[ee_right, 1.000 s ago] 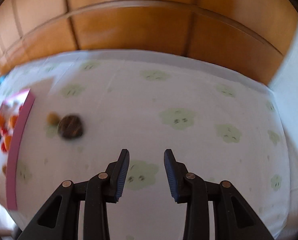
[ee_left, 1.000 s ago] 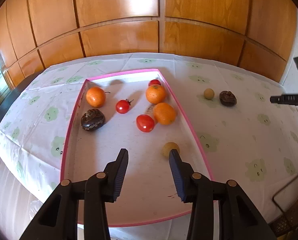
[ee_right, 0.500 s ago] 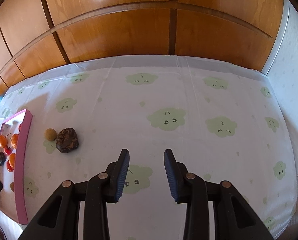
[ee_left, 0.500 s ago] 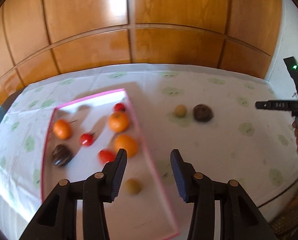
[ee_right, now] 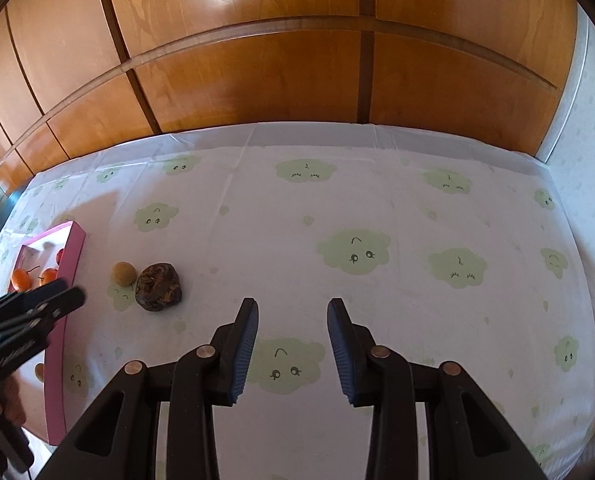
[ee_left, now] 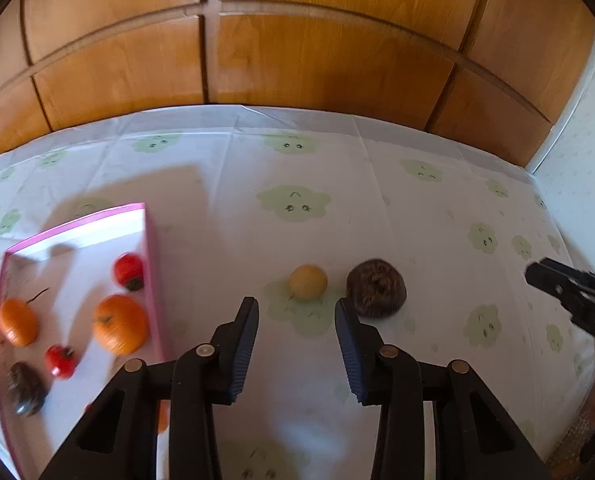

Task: Organize fruits
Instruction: 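Close the left tool on the small tan fruit and lift it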

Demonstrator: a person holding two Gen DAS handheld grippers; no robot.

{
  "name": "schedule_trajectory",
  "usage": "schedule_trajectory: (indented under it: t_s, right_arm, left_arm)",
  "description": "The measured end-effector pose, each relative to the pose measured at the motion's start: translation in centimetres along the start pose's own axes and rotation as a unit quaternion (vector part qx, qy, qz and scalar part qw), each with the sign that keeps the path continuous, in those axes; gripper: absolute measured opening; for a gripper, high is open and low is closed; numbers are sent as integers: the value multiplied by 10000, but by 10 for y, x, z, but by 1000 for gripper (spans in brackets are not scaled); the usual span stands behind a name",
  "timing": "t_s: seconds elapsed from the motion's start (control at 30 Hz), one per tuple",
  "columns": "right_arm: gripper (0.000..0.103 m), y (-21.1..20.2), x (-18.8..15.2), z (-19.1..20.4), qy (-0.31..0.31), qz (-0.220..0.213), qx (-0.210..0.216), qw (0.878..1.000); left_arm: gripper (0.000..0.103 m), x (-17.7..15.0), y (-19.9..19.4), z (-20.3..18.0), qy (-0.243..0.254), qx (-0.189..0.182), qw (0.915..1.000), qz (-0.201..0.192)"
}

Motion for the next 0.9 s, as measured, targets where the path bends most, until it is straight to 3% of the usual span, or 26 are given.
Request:
schedule_trajectory:
  t_s: [0.3, 0.4, 0.5, 0.67, 0.9]
  right_arm:
    - [36, -2, 1, 2, 105, 8, 207, 9997]
    - [36, -2, 2, 2, 100, -13, 210, 9997]
    - [36, -2, 2, 2, 85, -22, 189, 9998]
    - [36, -1, 1, 2, 56, 10, 124, 9999]
    - [36, 2, -4, 1, 21, 96, 70, 9999]
  left_arm:
    - [40, 20, 47, -5, -109, 93, 9996, 254]
    - [27, 21, 54, -4, -70, 232, 9995, 203]
    - [27, 19, 47, -8, -106, 82, 9997, 222]
    - [27, -9, 18, -22, 263, 56, 9996, 3]
    - [27, -79, -22, -50, 927, 65, 9952, -295]
Point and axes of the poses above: each gripper's, at about its wrist camera, not at the fingertips, and y roughly the way its jaws point, z to its left, x to its top, the point moved 6 cm from there along y, roughly the way its jaws point, and after that the axes turned 2 degrees about z, right-handed, at the moved point
